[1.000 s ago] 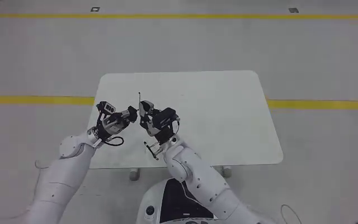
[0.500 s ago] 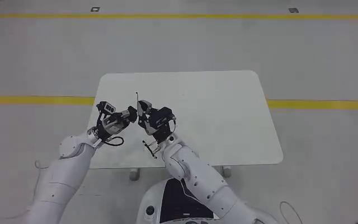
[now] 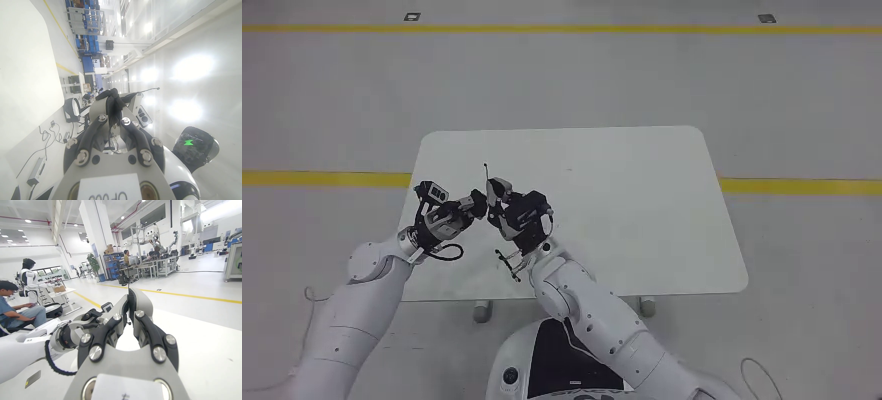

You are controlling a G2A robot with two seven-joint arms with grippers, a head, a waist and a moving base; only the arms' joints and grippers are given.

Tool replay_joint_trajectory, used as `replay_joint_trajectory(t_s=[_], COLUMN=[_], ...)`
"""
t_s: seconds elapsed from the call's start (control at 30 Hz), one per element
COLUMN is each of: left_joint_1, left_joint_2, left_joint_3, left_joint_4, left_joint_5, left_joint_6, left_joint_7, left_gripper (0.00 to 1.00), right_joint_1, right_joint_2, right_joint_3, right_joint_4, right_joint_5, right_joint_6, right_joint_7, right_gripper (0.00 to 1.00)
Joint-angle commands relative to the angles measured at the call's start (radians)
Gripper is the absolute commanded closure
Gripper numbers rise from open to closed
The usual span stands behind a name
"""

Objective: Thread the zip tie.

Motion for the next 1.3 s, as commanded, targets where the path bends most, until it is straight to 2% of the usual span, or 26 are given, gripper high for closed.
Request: replay_joint_trajectory(t_s=[0.0,0.5,0.93,1.27], left_joint_1=[0.0,0.0,0.0,0.0], left_joint_2=[0.0,0.0,0.0,0.0], left_joint_3=[0.0,0.0,0.0,0.0], left_joint_4=[0.0,0.0,0.0,0.0], left_joint_5=[0.0,0.0,0.0,0.0], left_joint_6=[0.0,0.0,0.0,0.0], left_joint_7=[0.0,0.0,0.0,0.0], left_gripper=[1.0,1.0,1.0,1.0], right_joint_1=[-0.001,-0.019,-0.024,-0.015], right_joint_2=[0.0,0.003,0.003,-0.002], right_joint_3=[0.0,0.01,0.007,0.003], right_joint_4=[-0.001,-0.005,-0.005,0.02], right_joint_5=[-0.003,-0.014,-0.006,0.004], right_joint_6=[0.002,0.008,-0.01,-0.006], right_joint_7=[0.003,0.014,0.014,0.008], right_gripper=[1.0,1.0,1.0,1.0])
